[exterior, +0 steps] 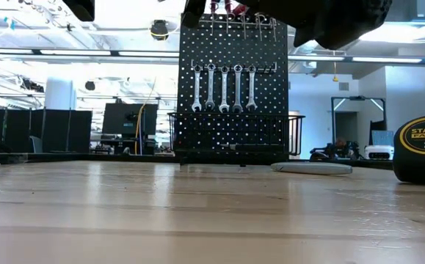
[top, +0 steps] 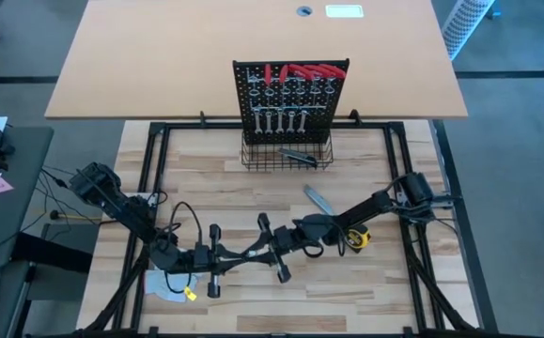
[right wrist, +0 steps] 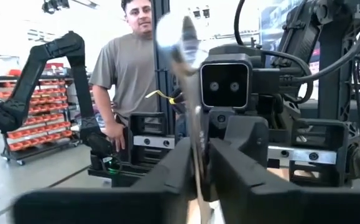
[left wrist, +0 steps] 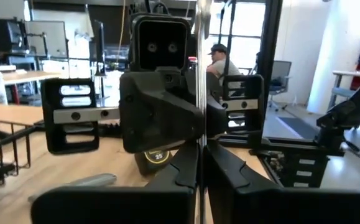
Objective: Hang tools onto peg board
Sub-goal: Hang the silver wrench on the pegboard
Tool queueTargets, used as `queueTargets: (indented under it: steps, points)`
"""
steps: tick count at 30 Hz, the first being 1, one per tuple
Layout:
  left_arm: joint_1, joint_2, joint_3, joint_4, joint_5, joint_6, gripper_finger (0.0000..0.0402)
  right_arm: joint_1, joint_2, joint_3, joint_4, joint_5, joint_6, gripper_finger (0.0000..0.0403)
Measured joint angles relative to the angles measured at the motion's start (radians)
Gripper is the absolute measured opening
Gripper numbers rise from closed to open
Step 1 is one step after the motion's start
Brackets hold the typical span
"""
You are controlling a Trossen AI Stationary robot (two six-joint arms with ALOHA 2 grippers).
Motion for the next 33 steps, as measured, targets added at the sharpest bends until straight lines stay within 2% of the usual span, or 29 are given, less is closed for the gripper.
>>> queueTargets:
  steps: [3,7,11,17,21,25,27,33]
  points:
    - [0.0,0.0,0.0,-0.006,-0.007,-0.041,0.0011,0.0,-0.001,0.0,-0.014,0.003,-0.006,0.0016]
    - [0.0,0.0,0.0,-0.048,-0.024,-0.09,0.0037,-0.014,-0.006,-0.001,-0.041,0.01,0.06,0.0018]
    - [0.001,-0.001,0.0,-0.099,-0.049,-0.129,0.0084,-0.033,-0.053,-0.026,-0.118,0.015,0.09,0.0014]
    - [-0.022,-0.014,0.0,-0.222,-0.163,-0.161,0.0136,-0.058,-0.185,-0.13,-0.215,0.115,0.09,0.0014]
    - [-0.038,-0.04,0.0,-0.316,-0.222,-0.224,0.0144,-0.08,-0.313,-0.25,-0.256,0.189,0.09,0.0014]
    - [-0.039,-0.055,0.0,-0.396,-0.231,-0.297,0.0145,-0.103,-0.488,-0.372,-0.375,0.295,0.091,0.0014]
    - [-0.039,-0.055,0.0,-0.418,-0.23,-0.329,0.0145,-0.12,-0.597,-0.415,-0.475,0.339,0.108,0.0014]
    - [-0.028,-0.055,0.0,-0.484,-0.23,-0.393,0.0145,-0.239,-0.907,-0.459,-0.918,0.368,0.201,0.0014]
